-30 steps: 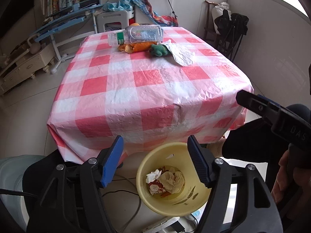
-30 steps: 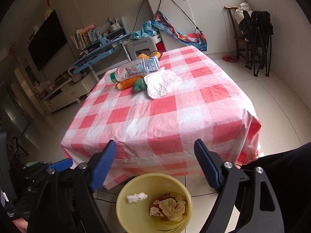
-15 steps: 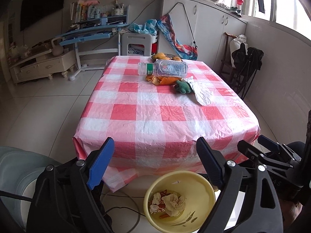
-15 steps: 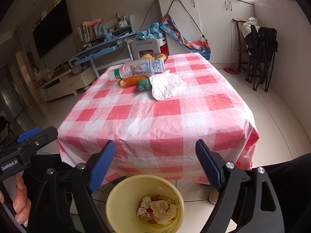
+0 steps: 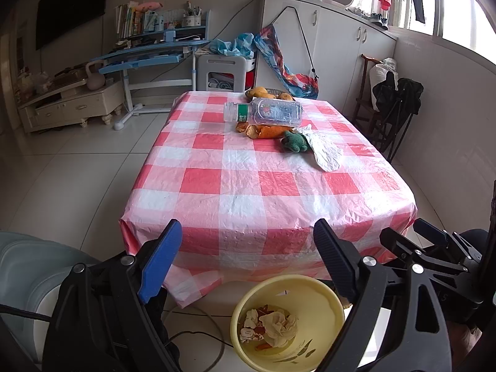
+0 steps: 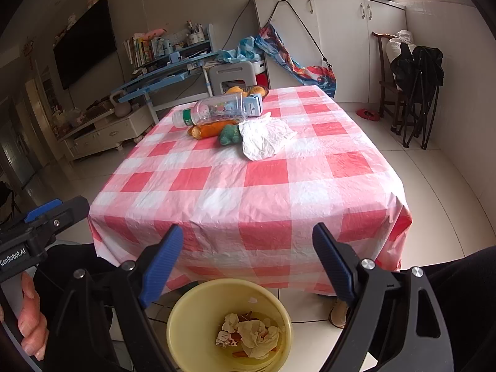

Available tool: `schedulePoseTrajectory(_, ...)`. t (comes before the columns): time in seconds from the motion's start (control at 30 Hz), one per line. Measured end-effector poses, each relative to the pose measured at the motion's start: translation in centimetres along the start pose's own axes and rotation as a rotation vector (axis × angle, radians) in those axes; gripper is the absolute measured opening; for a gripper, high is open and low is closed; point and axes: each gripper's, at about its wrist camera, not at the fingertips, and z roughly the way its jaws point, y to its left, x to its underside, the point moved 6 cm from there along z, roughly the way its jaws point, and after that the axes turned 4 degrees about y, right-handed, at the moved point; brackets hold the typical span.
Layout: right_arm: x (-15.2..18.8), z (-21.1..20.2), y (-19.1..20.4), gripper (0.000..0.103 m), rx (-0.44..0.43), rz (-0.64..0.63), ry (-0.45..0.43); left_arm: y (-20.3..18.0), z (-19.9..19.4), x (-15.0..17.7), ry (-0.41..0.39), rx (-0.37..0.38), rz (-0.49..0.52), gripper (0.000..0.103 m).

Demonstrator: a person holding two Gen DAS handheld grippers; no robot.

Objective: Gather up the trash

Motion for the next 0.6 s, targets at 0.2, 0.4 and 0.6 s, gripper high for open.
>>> schedulePoseTrajectory(0.2, 0.0, -0.04, 0.05, 0.082, 0.002, -0.007, -0.001, 0.03, -0.25, -0.01, -0.006, -0.004, -0.002, 0.084)
schedulePoseTrajectory(0.4, 0.0, -0.02, 0.25, 0.082, 0.004, -0.019, -0.003, 0.06, -0.32, -0.05, -0.007, -0.005, -0.002, 0.084)
schedulePoseTrajectory(0.6, 0.0, 0.05, 0.34, 0.082, 0.005, -0.022, -0.003, 0.04, -0.3, 0.0, -0.006, -0.006, -0.002, 0.084)
